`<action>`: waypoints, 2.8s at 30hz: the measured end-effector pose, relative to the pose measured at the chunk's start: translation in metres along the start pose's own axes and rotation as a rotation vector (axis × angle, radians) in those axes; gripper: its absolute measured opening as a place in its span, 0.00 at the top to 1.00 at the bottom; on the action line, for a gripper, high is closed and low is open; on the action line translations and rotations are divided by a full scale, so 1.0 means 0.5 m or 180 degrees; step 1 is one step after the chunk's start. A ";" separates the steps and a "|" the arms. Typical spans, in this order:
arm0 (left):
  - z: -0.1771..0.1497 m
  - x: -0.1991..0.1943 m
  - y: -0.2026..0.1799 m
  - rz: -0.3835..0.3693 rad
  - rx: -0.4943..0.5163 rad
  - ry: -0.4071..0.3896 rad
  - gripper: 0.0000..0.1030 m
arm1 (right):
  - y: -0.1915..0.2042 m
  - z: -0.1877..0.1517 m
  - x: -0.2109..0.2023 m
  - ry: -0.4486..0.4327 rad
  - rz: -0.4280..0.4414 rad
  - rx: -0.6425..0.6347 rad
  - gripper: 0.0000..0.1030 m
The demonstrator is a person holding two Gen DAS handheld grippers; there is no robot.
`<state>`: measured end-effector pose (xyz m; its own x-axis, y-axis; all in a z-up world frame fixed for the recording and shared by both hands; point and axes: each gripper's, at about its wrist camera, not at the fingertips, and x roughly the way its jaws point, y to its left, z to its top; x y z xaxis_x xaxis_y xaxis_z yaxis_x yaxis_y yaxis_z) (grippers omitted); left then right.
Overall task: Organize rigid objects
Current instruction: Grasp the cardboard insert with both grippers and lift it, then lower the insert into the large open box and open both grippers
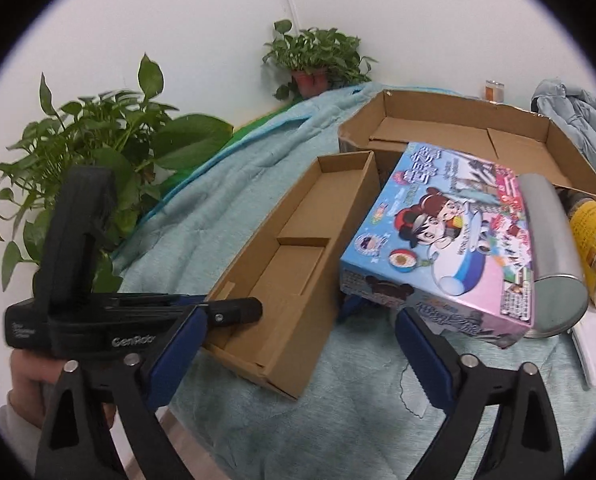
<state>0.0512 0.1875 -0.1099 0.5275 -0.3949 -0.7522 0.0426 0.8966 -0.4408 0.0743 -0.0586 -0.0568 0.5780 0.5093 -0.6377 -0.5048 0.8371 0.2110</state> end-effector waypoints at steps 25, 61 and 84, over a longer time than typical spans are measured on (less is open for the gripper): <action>-0.029 -0.136 -0.081 0.0401 0.0273 -0.0468 0.79 | 0.060 0.016 -0.013 0.0050 0.0005 -0.0353 0.71; 0.622 0.147 -0.220 0.0544 0.0520 -0.0153 0.78 | -0.230 0.446 0.261 0.0750 -0.0102 -0.0165 0.71; 0.569 0.171 -0.091 0.0724 0.0345 -0.0379 0.84 | -0.302 0.427 0.383 0.1236 0.0399 0.0396 0.68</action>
<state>0.3358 0.1699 -0.0146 0.6297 -0.1604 -0.7601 -0.0013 0.9782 -0.2075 0.3982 -0.0448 -0.0527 0.2206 0.5156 -0.8280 -0.4608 0.8033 0.3774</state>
